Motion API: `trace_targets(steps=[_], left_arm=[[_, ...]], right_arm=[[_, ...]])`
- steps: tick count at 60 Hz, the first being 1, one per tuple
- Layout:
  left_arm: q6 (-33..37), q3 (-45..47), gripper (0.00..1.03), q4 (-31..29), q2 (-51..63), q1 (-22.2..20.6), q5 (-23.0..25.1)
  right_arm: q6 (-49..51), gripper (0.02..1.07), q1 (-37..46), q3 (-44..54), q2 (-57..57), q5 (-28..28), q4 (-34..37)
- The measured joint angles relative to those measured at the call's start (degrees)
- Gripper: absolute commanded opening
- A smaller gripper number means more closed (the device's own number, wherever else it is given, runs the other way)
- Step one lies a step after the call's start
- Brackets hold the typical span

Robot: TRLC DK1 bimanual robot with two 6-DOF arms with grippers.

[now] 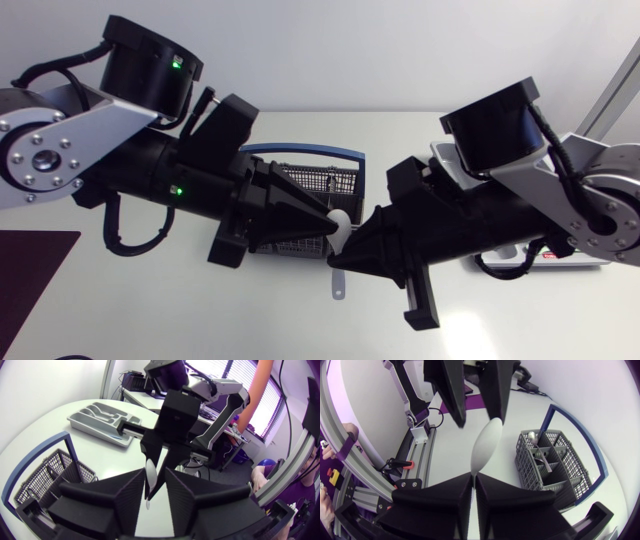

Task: Unload the cutlery basket into the drawer organizer.

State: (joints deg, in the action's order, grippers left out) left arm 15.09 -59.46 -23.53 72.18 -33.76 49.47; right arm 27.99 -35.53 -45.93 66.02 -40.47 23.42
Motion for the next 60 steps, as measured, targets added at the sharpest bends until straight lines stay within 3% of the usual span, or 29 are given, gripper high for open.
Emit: trace_targets(steps=[6, 12, 18, 23, 28, 34, 46, 60], left_arm=[[-0.2, -2.2, 0.8, 0.0, 0.0, 1.4, -0.5], [-0.5, -4.7, 0.82, 0.3, 0.0, 3.4, -2.5], [-0.5, -6.3, 0.81, 0.5, 0.3, 5.2, -7.4], [-0.5, -6.9, 0.81, 0.2, 1.0, 5.5, -15.0], [1.0, -6.9, 0.81, -1.6, 2.1, 2.7, -27.7], [2.6, -6.8, 0.81, -2.7, 2.4, -0.8, -35.4], [4.7, -6.6, 0.79, -4.1, 2.5, -3.9, -43.4], [5.7, -6.6, 0.78, -5.0, 4.0, -7.0, -50.1]], right_arm=[[0.2, 0.07, 0.1, 1.1, -0.1, 0.2, 0.6], [0.9, 0.07, 1.9, 2.2, -1.4, 0.7, 2.6], [2.4, 0.07, 6.2, 3.0, -4.0, 1.5, 5.3], [4.6, 0.07, 10.9, 3.7, -6.8, 4.1, 7.4], [8.7, 0.07, 18.5, 4.7, -9.7, 7.8, 10.0], [14.3, 0.07, 28.7, 5.7, -10.7, 9.5, 10.8], [27.7, 0.07, 51.3, 6.8, -6.1, 10.3, 8.7], [37.5, 0.07, 64.1, 6.8, 2.5, 12.5, 1.0]])
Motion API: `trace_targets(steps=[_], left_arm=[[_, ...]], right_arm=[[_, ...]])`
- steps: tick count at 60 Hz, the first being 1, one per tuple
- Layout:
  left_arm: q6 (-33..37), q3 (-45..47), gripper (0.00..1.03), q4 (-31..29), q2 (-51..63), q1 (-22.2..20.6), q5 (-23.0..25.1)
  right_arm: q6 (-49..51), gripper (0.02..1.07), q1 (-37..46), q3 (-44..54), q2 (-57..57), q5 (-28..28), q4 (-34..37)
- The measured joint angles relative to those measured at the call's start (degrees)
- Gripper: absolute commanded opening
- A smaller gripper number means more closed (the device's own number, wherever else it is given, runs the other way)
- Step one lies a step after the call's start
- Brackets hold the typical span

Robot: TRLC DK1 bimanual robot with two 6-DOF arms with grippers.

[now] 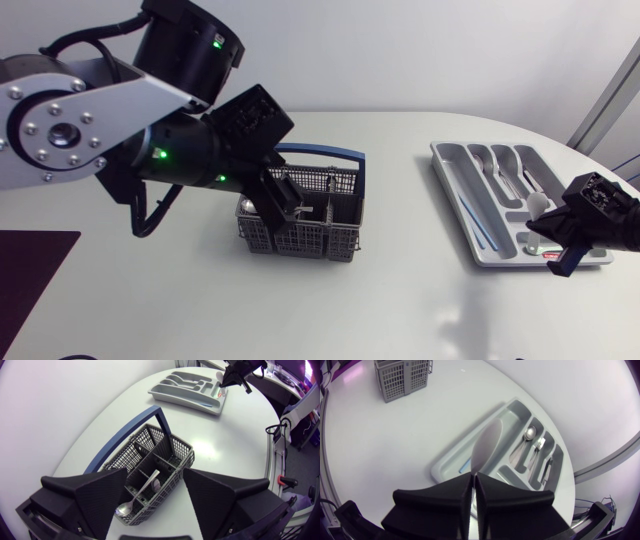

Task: Unload the cutlery basket into the drawer organizer.

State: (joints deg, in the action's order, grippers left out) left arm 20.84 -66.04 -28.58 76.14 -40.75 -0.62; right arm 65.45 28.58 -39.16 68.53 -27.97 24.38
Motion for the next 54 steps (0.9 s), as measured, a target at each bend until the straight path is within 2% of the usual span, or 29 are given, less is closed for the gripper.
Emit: trace_targets(steps=[14, 25, 35, 45, 54], left_arm=[[0.2, 0.3, 0.78, -0.3, 1.1, -0.9, -4.4], [0.7, 1.3, 0.77, -0.8, 1.3, -0.7, -4.9], [1.2, 1.7, 0.77, -1.0, 1.3, -0.6, -5.7], [1.7, 2.0, 0.77, -0.9, 1.3, -0.6, -5.9], [1.7, 2.7, 0.77, -0.9, 1.3, -0.6, -6.6]], right_arm=[[5.9, 0.07, 6.2, -0.4, 8.0, 2.4, -6.9], [9.4, 0.07, 9.6, -2.8, 14.5, 4.4, -12.4], [12.7, 0.07, 10.7, -3.7, 20.1, 8.4, -18.8], [16.5, 0.08, 11.2, -3.7, 22.5, 10.3, -20.5], [20.0, 0.25, 11.7, -2.8, 22.6, 11.4, -24.3]])
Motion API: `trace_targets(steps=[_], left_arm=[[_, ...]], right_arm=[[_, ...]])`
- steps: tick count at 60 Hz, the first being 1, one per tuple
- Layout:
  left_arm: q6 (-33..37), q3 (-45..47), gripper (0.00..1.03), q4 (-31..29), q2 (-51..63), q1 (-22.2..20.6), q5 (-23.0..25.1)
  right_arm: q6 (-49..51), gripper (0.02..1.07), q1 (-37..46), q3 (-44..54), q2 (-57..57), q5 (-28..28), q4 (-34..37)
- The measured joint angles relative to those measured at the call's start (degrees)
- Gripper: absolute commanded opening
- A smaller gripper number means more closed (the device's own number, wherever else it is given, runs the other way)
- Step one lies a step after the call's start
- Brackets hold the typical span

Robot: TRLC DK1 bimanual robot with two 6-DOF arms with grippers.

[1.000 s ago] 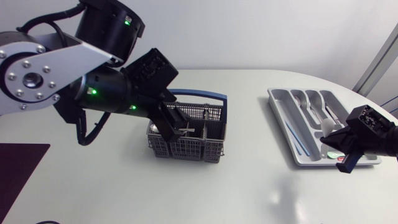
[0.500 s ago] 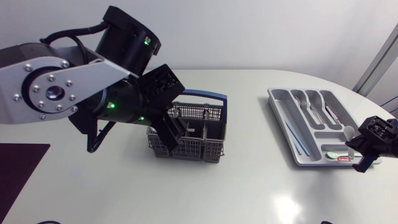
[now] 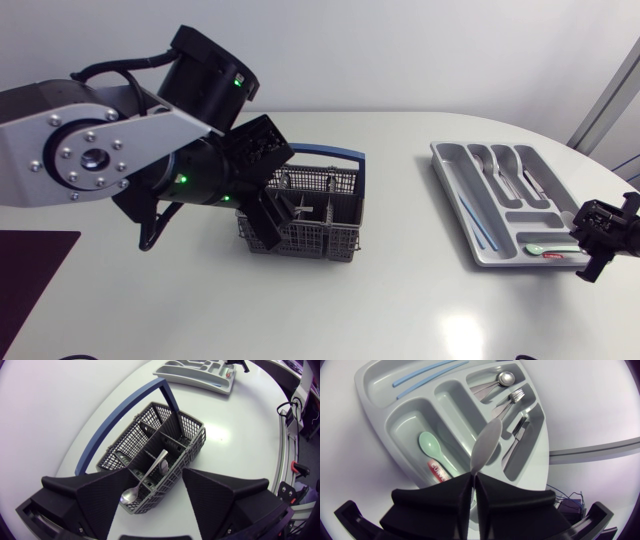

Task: Unload the cutlery basket into the drawer organizer.

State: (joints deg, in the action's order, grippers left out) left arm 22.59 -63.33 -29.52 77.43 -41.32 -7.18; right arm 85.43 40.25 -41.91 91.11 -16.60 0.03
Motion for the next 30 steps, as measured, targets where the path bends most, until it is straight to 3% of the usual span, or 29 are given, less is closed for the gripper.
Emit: trace_targets(steps=[13, 17, 23, 30], left_arm=[[0.2, 0.6, 0.77, 0.0, 0.0, -0.1, -1.1], [0.2, 0.7, 0.77, 0.0, 0.0, -0.2, -1.3], [0.2, 0.9, 0.77, 0.9, 0.0, -0.6, -2.1], [0.2, 2.0, 0.74, 3.1, 0.0, -1.6, -4.0]], right_arm=[[4.1, 0.37, 0.2, 4.1, 0.0, 0.6, -0.5], [4.9, 0.44, 0.4, 4.7, 0.0, 0.4, -1.3], [5.0, 0.67, 0.9, 4.8, -0.8, 0.3, -1.6], [3.7, 0.75, 1.6, 4.9, -4.1, -0.3, 1.6]])
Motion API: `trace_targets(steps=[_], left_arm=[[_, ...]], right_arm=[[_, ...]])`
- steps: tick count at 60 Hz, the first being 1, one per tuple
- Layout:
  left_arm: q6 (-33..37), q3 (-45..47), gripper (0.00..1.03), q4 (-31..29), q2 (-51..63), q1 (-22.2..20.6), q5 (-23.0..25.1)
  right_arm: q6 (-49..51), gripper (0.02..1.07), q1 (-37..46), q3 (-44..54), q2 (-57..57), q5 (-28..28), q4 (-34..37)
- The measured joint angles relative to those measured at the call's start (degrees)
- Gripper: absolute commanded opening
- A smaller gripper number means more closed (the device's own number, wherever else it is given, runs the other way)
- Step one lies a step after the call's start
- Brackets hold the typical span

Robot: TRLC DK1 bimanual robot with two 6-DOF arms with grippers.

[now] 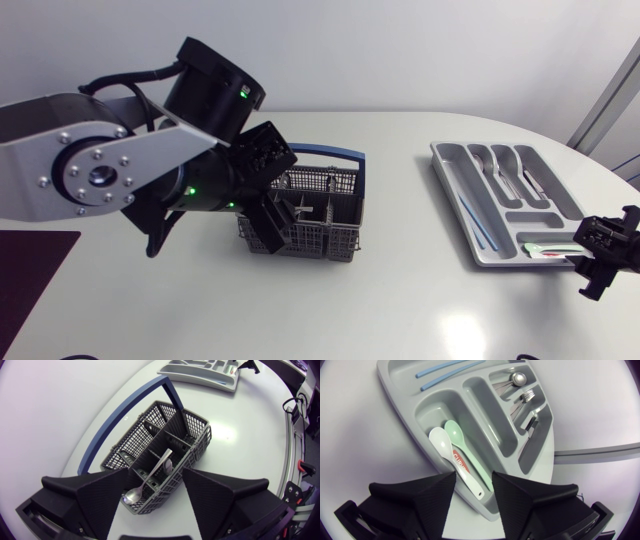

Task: Unload the cutlery basket into the drawer organizer.

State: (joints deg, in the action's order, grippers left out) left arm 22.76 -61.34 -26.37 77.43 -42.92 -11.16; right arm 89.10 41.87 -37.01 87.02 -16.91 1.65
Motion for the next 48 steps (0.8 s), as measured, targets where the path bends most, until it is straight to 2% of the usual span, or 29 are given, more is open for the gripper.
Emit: trace_targets(steps=[9, 10, 19, 30, 48], left_arm=[[0.2, 3.4, 0.72, 4.9, 0.4, -3.0, -3.9], [0.3, 3.6, 0.69, 5.1, 0.5, -3.1, -4.1], [1.2, 6.1, 0.65, 9.7, 1.8, -5.1, -8.5], [3.0, 7.8, 0.65, 14.7, 3.7, -6.7, -12.8], [4.4, 9.0, 0.62, 18.7, 6.1, -8.2, -15.2]], right_arm=[[-4.5, 0.76, -0.3, 0.0, -5.2, -2.2, 3.8], [-5.0, 0.76, -0.4, 0.0, -5.5, -2.3, 3.8], [-9.0, 0.77, -2.8, 0.9, -7.1, -2.6, 4.4], [-12.7, 0.77, -4.7, 2.3, -8.0, -3.5, 4.7], [-15.4, 0.77, -5.0, 3.7, -10.7, -5.8, 6.3]])
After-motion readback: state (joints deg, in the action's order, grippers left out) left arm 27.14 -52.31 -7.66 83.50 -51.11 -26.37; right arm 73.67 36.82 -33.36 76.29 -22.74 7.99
